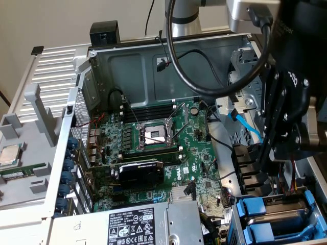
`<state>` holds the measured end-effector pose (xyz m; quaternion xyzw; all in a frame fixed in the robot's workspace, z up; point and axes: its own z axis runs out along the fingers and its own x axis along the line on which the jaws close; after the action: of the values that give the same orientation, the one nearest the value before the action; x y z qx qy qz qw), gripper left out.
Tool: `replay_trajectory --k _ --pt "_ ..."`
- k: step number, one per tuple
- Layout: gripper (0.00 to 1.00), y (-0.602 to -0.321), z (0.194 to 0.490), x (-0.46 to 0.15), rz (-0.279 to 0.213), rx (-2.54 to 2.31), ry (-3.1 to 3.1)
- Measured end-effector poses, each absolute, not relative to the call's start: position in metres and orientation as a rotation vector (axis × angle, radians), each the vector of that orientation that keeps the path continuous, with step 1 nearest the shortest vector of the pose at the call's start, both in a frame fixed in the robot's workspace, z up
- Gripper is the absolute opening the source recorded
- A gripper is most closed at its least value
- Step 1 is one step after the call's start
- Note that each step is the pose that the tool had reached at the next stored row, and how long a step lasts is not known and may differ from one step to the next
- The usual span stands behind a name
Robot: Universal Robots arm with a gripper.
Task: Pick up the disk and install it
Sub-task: 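Insert the first disk wire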
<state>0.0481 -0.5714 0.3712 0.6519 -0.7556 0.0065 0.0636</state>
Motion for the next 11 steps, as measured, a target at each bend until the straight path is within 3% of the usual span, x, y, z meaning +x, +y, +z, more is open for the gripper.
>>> replay_trajectory --k 11 --pt "0.16 -0.5714 0.3708 0.0487 0.018 1.963 -2.286"
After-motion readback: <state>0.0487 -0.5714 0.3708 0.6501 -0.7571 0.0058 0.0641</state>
